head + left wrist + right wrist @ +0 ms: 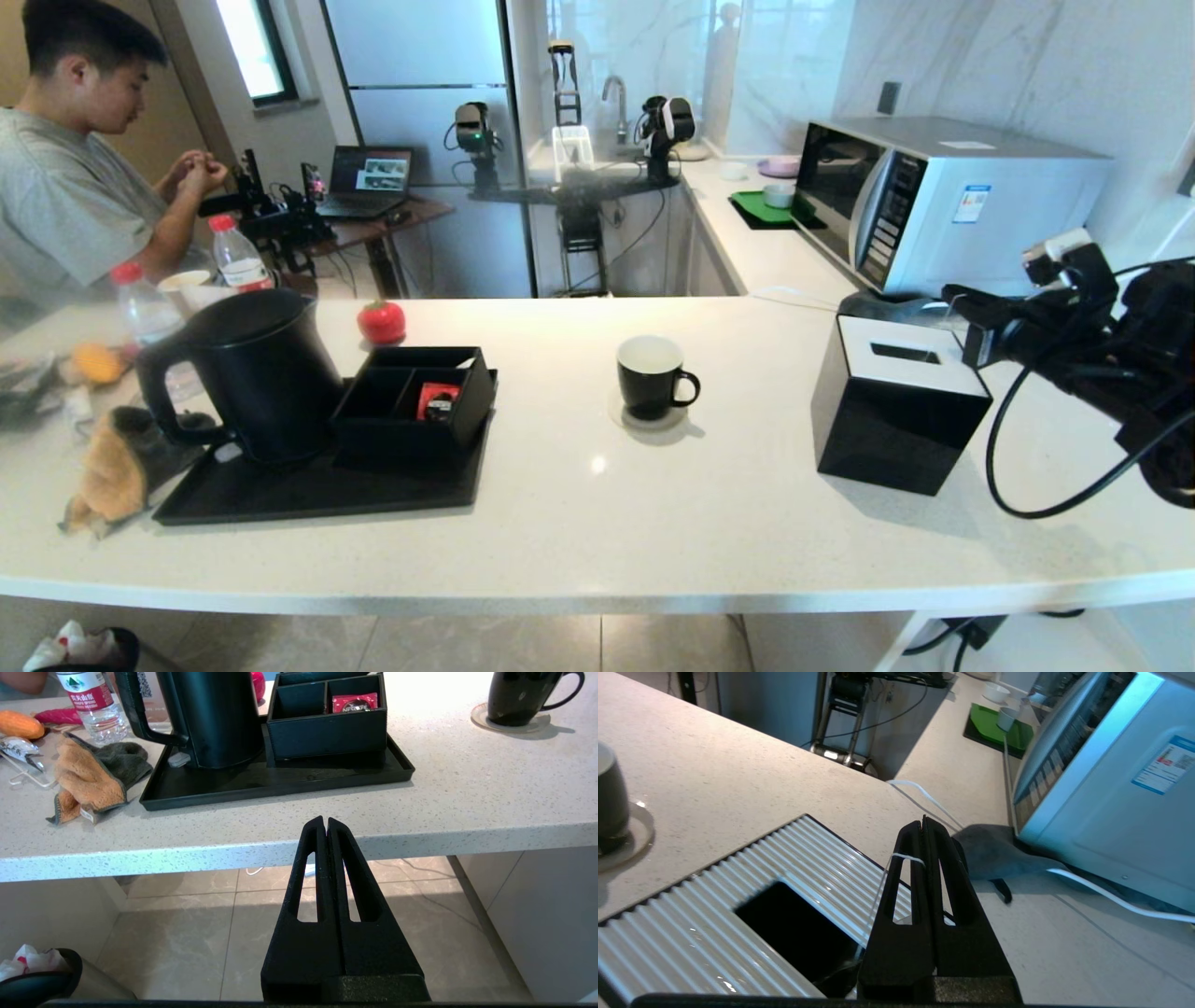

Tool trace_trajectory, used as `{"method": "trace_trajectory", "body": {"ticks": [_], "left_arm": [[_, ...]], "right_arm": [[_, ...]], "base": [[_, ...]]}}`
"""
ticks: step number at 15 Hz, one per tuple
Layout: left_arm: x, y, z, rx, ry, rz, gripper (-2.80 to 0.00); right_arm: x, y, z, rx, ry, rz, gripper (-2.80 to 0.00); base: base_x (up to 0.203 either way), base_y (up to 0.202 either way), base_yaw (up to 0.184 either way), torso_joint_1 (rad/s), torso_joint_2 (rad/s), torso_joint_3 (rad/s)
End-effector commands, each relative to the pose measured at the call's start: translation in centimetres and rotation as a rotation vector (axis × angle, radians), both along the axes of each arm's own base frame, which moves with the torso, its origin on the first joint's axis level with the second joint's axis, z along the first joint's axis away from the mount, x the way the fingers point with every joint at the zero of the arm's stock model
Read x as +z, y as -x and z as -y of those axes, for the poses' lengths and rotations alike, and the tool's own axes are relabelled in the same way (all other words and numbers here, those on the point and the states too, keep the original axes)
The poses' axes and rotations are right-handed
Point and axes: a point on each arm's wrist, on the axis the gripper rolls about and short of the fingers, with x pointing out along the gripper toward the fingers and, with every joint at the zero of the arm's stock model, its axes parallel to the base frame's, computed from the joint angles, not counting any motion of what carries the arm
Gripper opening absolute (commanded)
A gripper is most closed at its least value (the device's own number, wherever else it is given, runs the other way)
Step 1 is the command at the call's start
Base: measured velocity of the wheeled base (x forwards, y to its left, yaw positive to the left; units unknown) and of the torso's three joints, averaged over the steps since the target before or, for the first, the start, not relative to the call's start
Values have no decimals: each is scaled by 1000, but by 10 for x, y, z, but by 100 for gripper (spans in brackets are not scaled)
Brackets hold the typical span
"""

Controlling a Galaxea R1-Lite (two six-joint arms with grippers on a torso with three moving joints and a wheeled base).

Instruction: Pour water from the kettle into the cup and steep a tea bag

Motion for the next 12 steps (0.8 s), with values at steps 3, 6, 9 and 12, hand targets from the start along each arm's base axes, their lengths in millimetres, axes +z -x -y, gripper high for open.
{"method": "trace_trajectory", "body": {"ticks": [3,6,9,12], "left_arm": [[0,0,0,0,-1,0,-280],[0,0,0,0,-1,0,-280],[0,0,0,0,-1,0,-280],[0,0,0,0,-1,0,-280]], "right_arm": [[4,-2,-20,60,4,15,-280],[3,-3,-25,74,6,12,0],[2,-3,-24,67,6,15,0],[2,-3,-20,55,14,18,0]], "base": [[0,0,0,0,0,0],[0,0,0,0,0,0],[0,0,0,0,0,0],[0,0,0,0,0,0]]}}
